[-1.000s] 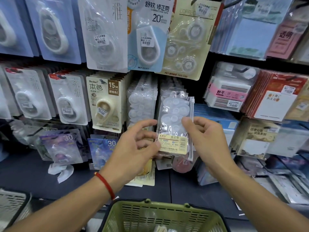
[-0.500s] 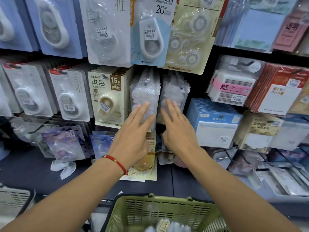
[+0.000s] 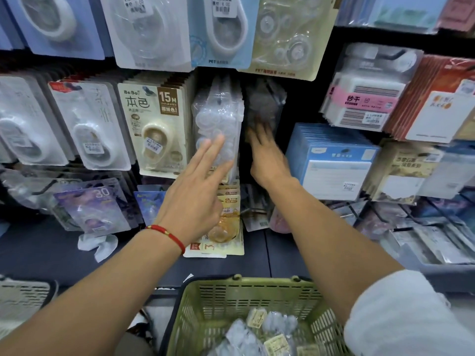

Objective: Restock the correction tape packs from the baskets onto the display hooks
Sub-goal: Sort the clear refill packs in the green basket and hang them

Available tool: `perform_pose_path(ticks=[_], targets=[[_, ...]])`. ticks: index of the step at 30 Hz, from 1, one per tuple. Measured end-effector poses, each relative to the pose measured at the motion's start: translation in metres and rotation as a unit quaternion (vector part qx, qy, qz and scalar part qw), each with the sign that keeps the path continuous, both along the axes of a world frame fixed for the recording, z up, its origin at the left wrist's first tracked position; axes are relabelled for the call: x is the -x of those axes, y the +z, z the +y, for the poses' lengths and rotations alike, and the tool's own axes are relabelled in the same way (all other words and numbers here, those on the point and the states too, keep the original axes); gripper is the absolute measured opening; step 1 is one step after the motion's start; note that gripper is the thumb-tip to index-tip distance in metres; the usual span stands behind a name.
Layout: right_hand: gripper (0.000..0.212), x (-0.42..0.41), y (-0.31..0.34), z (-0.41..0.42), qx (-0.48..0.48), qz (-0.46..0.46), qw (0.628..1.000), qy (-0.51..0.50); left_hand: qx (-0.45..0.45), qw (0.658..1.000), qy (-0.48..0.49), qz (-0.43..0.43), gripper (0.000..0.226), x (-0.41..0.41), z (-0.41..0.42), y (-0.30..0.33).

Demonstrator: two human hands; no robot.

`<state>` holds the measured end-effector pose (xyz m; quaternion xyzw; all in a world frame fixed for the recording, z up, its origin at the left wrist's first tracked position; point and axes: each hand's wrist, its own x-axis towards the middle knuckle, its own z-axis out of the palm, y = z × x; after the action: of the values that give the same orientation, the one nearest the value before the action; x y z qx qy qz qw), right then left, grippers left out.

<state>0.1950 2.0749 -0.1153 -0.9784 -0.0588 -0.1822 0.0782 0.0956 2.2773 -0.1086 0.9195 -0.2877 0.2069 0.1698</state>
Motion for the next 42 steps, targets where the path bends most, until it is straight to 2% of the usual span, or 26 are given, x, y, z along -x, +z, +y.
perform_pose_path(ticks=[4, 7, 9, 11, 13, 15, 17, 19, 21, 26, 28, 30, 33, 35, 37, 39, 41, 42], targets=[[0.060, 0.044, -0.020, -0.003, -0.126, -0.044, 0.990, 0.050, 0.009, 1.000, 0.003, 0.021, 0.065, 0.010, 0.000, -0.007], [0.032, 0.100, -0.050, -0.020, -0.121, -0.107, 0.980, 0.114, 0.008, 0.998, -0.022, 0.062, 0.057, 0.026, 0.001, -0.026], [0.022, 0.133, -0.070, -0.035, -0.091, -0.112, 0.979, 0.143, -0.020, 0.993, -0.050, 0.101, 0.051, 0.040, 0.002, -0.051], [0.020, 0.152, -0.090, -0.050, -0.071, -0.013, 0.987, 0.145, -0.072, 0.983, -0.066, 0.156, 0.050, 0.058, 0.001, -0.081], [0.020, 0.163, -0.118, -0.064, -0.047, 0.182, 0.976, 0.111, -0.106, 0.966, -0.060, 0.228, 0.051, 0.078, -0.004, -0.116], [0.021, 0.174, -0.157, -0.075, -0.011, 0.346, 0.936, 0.066, -0.124, 0.944, -0.039, 0.303, 0.054, 0.100, -0.013, -0.153], [0.025, 0.195, -0.207, -0.083, 0.039, 0.463, 0.885, 0.041, -0.129, 0.919, -0.014, 0.372, 0.055, 0.122, -0.023, -0.190], [0.034, 0.227, -0.255, -0.090, 0.075, 0.549, 0.832, 0.033, -0.126, 0.894, 0.010, 0.431, 0.051, 0.141, -0.031, -0.221], [0.048, 0.258, -0.295, -0.094, 0.069, 0.599, 0.797, 0.015, -0.113, 0.874, 0.040, 0.472, 0.046, 0.157, -0.036, -0.244], [0.096, 0.295, -0.344, -0.073, -0.051, 0.576, 0.811, -0.090, -0.091, 0.854, 0.089, 0.505, 0.042, 0.174, -0.041, -0.274], [0.100, 0.296, -0.347, -0.069, -0.093, 0.553, 0.818, -0.127, -0.081, 0.856, 0.094, 0.502, 0.043, 0.170, -0.043, -0.275], [0.082, 0.293, -0.341, -0.074, -0.112, 0.524, 0.832, -0.144, -0.067, 0.860, 0.095, 0.496, 0.044, 0.164, -0.045, -0.274], [0.028, 0.283, -0.328, -0.092, -0.243, 0.490, 0.830, -0.113, -0.055, 0.879, 0.079, 0.467, 0.049, 0.158, -0.051, -0.270], [0.027, 0.272, -0.312, -0.105, -0.322, 0.493, 0.806, -0.055, -0.069, 0.905, 0.035, 0.419, 0.061, 0.156, -0.059, -0.266], [0.029, 0.259, -0.294, -0.108, -0.379, 0.523, 0.763, -0.011, -0.119, 0.920, -0.012, 0.374, 0.075, 0.155, -0.068, -0.263], [0.030, 0.249, -0.283, -0.105, -0.408, 0.529, 0.744, 0.008, -0.156, 0.918, 0.000, 0.366, 0.070, 0.155, -0.075, -0.262], [0.032, 0.243, -0.285, -0.102, -0.435, 0.472, 0.767, -0.021, -0.116, 0.902, 0.084, 0.408, 0.053, 0.153, -0.073, -0.264], [0.034, 0.243, -0.291, -0.104, -0.410, 0.441, 0.796, -0.058, -0.077, 0.887, 0.141, 0.434, 0.048, 0.154, -0.069, -0.266]])
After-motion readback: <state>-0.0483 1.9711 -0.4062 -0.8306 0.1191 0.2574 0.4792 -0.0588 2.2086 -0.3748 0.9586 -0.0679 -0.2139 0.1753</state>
